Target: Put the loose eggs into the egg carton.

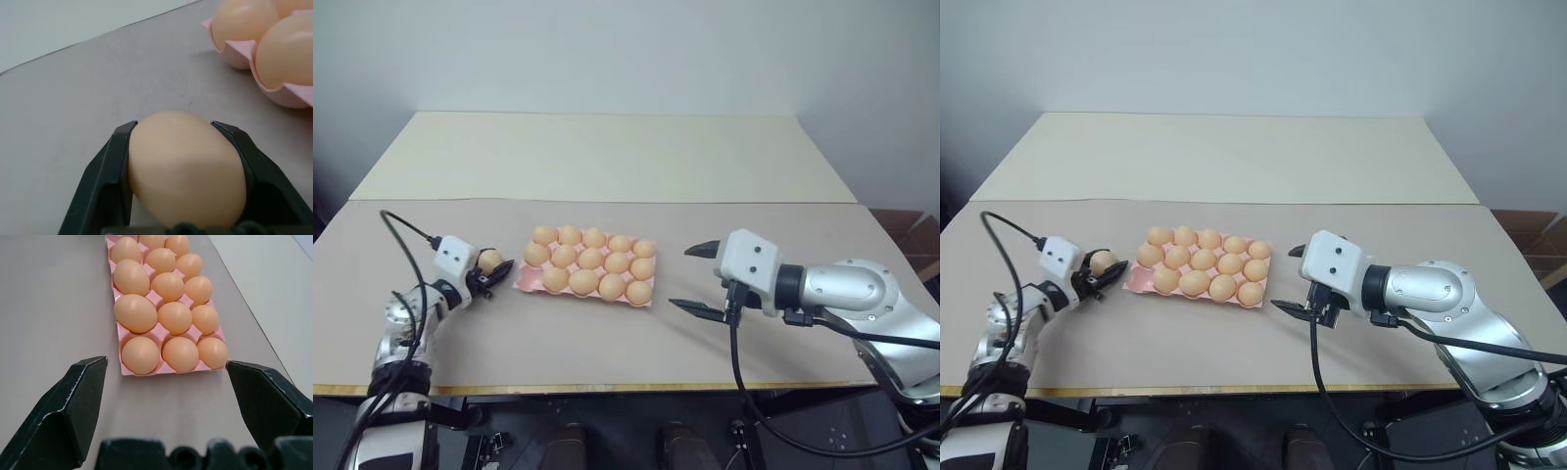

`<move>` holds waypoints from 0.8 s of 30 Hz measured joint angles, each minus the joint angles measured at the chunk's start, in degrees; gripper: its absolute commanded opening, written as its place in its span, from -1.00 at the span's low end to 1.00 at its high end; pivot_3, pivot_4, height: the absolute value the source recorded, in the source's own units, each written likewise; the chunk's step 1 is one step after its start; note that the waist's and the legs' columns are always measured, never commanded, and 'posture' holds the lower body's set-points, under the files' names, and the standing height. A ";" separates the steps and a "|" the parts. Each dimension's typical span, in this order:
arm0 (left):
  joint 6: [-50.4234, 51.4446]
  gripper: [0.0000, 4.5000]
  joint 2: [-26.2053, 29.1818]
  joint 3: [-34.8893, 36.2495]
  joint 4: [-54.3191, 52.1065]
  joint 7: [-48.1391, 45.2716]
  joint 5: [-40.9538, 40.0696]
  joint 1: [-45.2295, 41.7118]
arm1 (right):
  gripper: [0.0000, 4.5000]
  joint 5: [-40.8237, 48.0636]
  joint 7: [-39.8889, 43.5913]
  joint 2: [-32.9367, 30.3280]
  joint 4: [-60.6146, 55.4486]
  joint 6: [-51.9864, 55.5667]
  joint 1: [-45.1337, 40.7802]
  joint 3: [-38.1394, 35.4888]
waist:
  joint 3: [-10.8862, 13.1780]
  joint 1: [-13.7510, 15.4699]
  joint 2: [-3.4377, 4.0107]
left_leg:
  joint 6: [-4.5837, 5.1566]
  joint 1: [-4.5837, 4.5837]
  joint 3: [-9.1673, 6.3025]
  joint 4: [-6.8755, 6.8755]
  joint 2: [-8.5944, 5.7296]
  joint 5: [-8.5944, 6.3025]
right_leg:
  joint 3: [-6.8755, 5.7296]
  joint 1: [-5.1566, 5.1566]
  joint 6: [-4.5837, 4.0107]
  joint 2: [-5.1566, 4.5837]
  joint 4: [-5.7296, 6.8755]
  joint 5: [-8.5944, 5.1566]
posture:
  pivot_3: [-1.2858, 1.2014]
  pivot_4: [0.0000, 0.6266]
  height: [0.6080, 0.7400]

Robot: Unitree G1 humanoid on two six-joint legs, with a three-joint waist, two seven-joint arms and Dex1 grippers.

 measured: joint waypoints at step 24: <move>9.61 -0.06 1.73 -1.97 -15.85 -21.38 -14.26 1.40 | 1.00 -0.64 -4.32 1.41 -2.04 0.53 2.32 -0.01 | 0.01 0.13 0.01 | 0.00 0.02 -0.08 0.00 -0.05 0.00 | -0.04 0.09 0.01 0.02 -0.06 -0.01 | 0.03 -0.52 1.00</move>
